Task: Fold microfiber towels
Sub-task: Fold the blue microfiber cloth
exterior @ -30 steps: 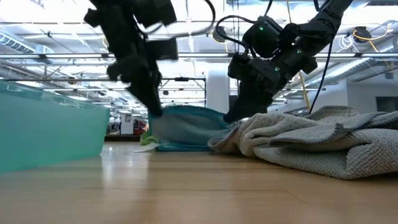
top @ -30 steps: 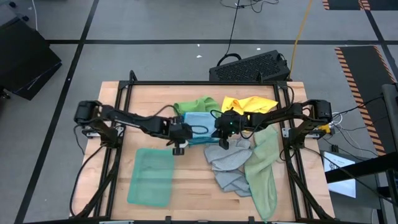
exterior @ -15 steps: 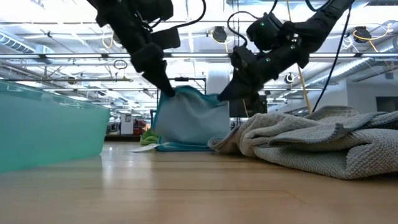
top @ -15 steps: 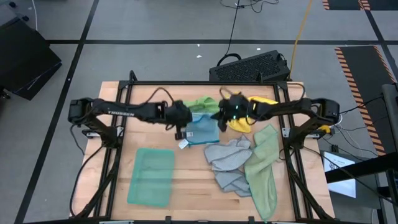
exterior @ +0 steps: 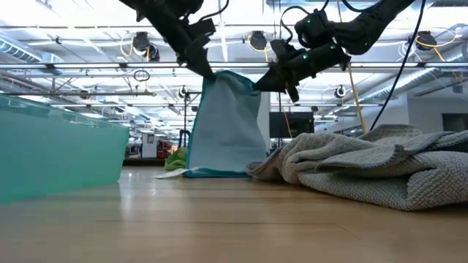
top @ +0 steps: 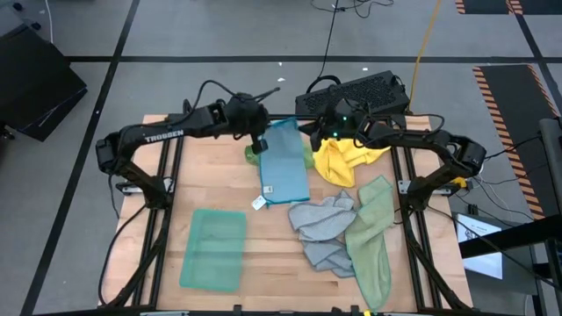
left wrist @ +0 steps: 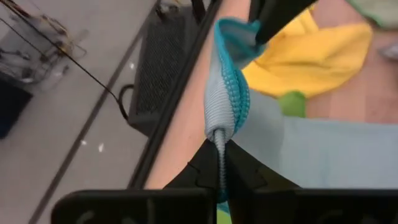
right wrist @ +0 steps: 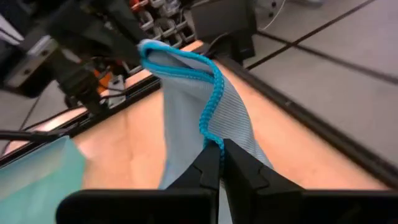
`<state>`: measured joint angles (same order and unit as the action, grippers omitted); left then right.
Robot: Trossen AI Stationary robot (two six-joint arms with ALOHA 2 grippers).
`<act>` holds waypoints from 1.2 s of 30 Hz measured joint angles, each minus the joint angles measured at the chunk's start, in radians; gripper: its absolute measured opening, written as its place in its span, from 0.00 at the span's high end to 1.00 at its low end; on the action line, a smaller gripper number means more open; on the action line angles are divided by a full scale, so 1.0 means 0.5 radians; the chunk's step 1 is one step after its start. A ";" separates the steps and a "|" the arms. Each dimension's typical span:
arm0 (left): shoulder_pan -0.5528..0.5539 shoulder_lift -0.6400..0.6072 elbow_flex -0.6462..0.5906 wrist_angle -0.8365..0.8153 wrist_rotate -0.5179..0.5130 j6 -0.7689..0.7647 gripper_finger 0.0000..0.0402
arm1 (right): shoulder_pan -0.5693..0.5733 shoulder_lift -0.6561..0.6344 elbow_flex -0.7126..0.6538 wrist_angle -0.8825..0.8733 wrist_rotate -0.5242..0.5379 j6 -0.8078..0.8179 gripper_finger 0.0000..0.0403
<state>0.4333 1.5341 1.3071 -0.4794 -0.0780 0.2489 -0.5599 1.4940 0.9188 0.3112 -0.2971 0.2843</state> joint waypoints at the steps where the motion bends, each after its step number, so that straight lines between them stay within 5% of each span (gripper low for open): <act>1: 0.012 0.000 -0.007 -0.044 0.047 -0.005 0.98 | 0.011 0.000 0.000 -0.021 -0.030 0.009 0.99; 12: -0.106 0.002 -0.359 -0.079 0.278 -0.121 0.99 | 0.115 0.003 -0.125 -0.225 -0.039 -0.005 0.99; 22: -0.268 0.002 -0.391 0.053 0.322 -0.217 0.98 | 0.049 0.003 -0.182 0.076 -0.042 0.127 0.99; 28: -0.162 0.002 -0.391 0.186 0.172 -0.234 0.96 | -0.052 0.002 -0.182 0.268 -0.038 0.216 0.99; 36: 0.032 0.002 -0.391 0.239 0.238 -0.239 0.97 | -0.112 0.002 -0.182 0.309 0.026 0.143 0.99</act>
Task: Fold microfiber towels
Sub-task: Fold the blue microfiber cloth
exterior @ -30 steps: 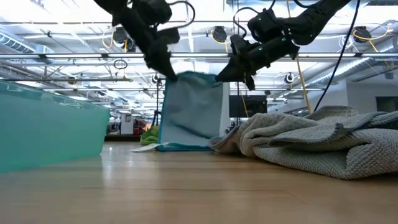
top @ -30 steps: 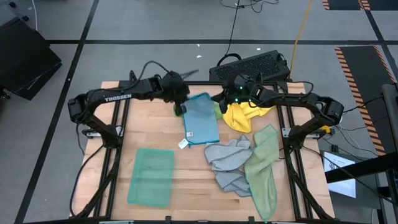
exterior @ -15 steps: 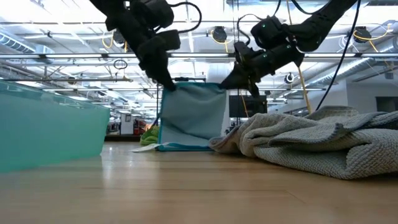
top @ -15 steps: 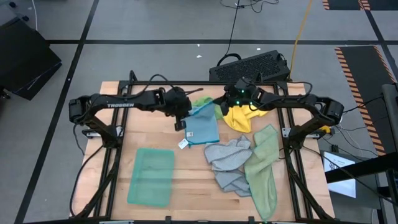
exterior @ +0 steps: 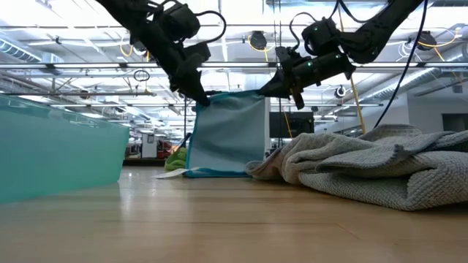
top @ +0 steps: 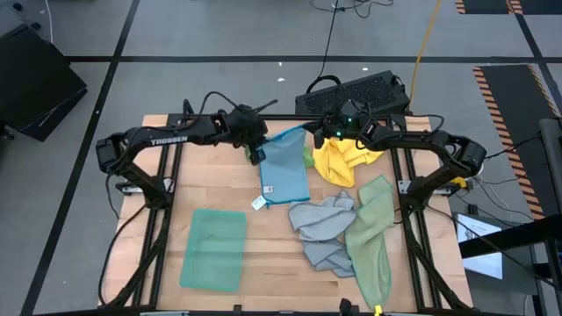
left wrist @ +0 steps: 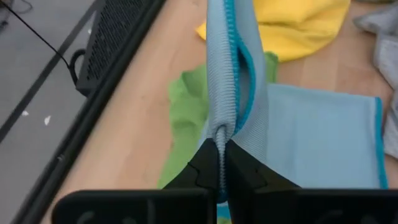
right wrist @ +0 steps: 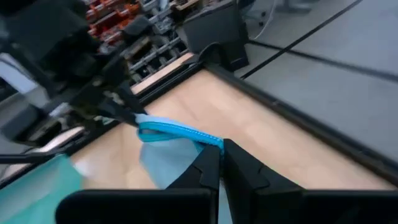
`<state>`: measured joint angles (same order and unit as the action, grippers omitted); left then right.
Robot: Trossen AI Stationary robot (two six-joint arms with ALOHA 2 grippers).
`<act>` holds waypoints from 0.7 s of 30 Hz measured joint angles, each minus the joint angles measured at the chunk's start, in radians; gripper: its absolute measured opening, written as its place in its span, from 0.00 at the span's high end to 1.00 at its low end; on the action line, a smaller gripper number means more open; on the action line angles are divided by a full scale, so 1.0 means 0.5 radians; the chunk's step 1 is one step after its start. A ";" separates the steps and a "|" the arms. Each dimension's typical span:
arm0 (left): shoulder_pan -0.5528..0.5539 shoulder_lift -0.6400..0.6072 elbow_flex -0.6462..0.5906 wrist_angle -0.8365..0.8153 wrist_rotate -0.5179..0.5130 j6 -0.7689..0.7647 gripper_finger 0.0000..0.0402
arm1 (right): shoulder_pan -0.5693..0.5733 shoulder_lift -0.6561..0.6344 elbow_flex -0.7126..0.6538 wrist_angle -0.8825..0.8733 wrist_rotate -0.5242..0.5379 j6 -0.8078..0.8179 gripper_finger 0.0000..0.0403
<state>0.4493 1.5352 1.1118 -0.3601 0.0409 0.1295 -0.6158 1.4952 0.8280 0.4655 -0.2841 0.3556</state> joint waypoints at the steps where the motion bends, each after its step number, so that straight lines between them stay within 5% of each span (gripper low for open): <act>1: 0.012 0.000 0.000 0.021 0.003 0.012 0.96 | -0.012 0.000 0.000 0.009 0.011 -0.011 0.99; 21: -0.048 0.002 -0.115 0.057 0.289 -0.101 0.96 | 0.013 0.000 -0.172 -0.038 -0.049 0.111 0.99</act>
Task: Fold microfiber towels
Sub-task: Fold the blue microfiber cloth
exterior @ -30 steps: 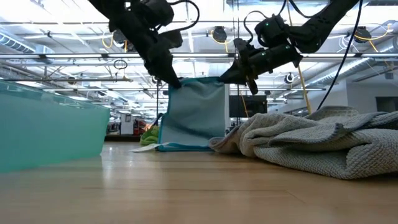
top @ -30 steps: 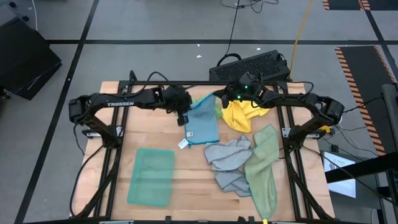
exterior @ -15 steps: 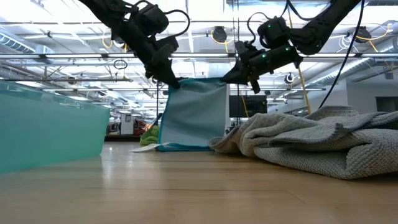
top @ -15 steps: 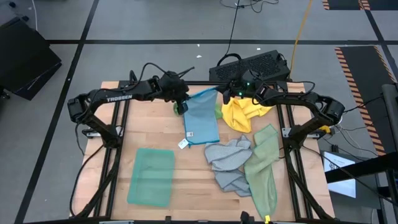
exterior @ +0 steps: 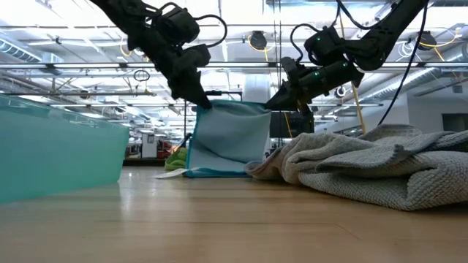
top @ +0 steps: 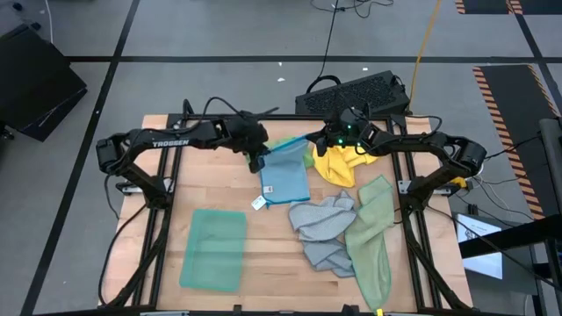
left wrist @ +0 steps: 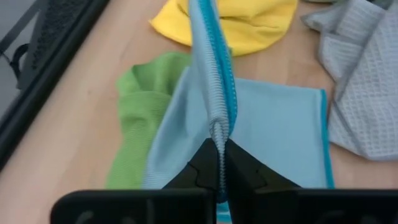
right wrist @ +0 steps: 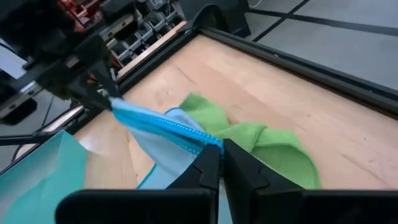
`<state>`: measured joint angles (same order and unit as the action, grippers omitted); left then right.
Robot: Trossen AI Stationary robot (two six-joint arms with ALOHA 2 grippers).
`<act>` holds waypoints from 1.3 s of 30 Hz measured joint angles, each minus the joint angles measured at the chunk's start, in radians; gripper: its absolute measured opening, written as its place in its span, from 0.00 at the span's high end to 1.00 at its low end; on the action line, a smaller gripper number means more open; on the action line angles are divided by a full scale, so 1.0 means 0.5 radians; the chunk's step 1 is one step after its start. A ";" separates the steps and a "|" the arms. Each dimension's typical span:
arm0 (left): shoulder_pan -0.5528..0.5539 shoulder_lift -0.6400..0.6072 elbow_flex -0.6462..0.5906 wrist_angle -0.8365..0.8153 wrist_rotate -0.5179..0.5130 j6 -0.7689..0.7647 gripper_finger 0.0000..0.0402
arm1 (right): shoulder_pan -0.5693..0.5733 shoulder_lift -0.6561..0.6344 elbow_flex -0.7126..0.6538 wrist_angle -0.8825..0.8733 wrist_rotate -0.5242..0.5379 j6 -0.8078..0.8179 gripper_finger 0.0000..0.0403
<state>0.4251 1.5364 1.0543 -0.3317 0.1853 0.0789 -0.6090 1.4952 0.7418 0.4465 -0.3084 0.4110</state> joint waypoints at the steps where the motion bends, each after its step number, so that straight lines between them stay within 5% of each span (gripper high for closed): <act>1: -0.014 0.000 -0.014 0.013 0.000 -0.003 0.96 | 0.000 0.000 0.000 0.014 0.000 0.000 0.99; 7: -0.071 -0.001 -0.092 0.071 -0.002 -0.028 0.98 | -0.006 0.000 -0.001 0.128 -0.076 0.001 0.99; 20: -0.176 -0.001 -0.300 0.180 0.047 -0.096 0.96 | 0.131 0.000 -0.001 -0.341 -0.177 -0.144 0.99; 39: -0.268 0.011 -0.366 0.228 0.091 -0.131 0.99 | 0.212 -0.022 -0.002 -0.427 -0.281 -0.015 0.99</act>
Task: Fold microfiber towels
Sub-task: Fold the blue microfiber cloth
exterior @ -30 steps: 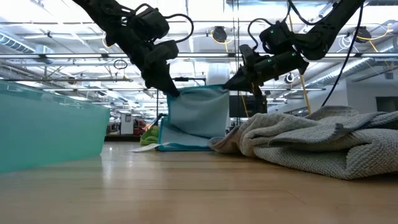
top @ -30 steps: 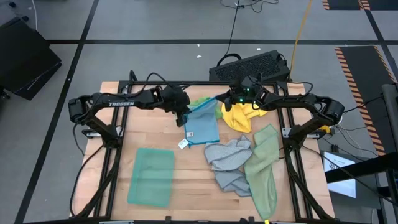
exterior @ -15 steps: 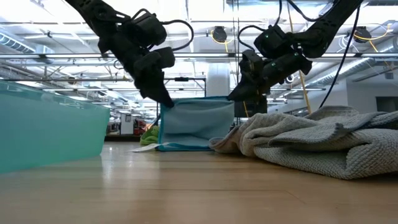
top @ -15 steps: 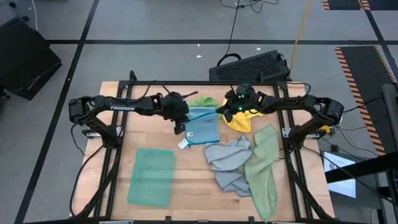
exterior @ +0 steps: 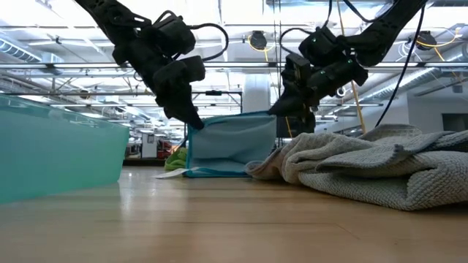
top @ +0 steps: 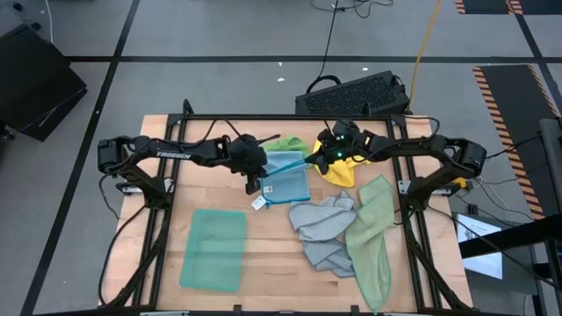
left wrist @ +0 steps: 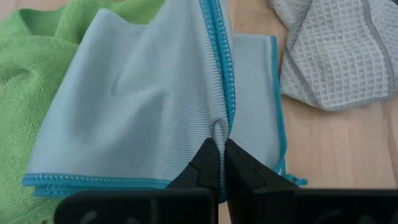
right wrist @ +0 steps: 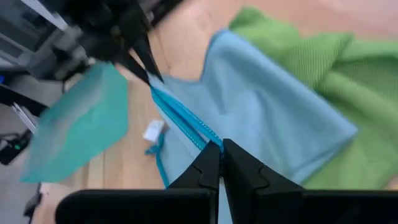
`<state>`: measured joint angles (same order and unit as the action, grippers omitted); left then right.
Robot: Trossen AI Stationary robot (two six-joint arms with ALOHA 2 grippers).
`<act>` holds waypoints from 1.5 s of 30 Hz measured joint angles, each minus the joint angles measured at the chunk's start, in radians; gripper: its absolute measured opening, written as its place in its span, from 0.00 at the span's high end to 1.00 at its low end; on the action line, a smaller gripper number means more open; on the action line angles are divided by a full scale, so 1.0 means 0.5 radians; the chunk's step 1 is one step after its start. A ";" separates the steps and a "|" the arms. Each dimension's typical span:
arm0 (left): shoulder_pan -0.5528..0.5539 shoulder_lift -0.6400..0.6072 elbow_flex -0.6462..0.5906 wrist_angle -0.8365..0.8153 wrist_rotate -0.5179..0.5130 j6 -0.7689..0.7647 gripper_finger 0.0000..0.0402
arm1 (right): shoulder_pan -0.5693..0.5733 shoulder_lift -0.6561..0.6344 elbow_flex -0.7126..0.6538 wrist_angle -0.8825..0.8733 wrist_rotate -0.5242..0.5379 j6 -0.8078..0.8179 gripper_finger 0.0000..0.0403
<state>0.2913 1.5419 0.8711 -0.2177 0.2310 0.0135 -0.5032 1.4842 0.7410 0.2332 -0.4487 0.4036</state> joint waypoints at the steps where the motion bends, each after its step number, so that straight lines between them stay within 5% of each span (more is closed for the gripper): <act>1: 0.000 0.000 0.000 -0.001 0.000 0.000 0.98 | 0.010 0.008 0.000 -0.032 0.001 -0.004 0.99; 26: 0.000 0.148 -0.002 0.016 0.031 0.120 0.97 | 0.165 0.037 0.000 -0.222 0.066 -0.135 0.99; 32: -0.020 0.151 -0.010 -0.037 0.030 0.114 0.84 | 0.162 0.038 -0.006 -0.258 0.066 -0.143 0.94; 45: -0.051 -0.081 0.139 -0.499 0.067 -0.255 0.42 | 0.187 -0.120 -0.004 -0.540 0.016 0.201 0.58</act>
<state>0.2657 1.5016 0.9406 -0.4669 0.2643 -0.1141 -0.4096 1.4241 0.7391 -0.0366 -0.4407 0.5044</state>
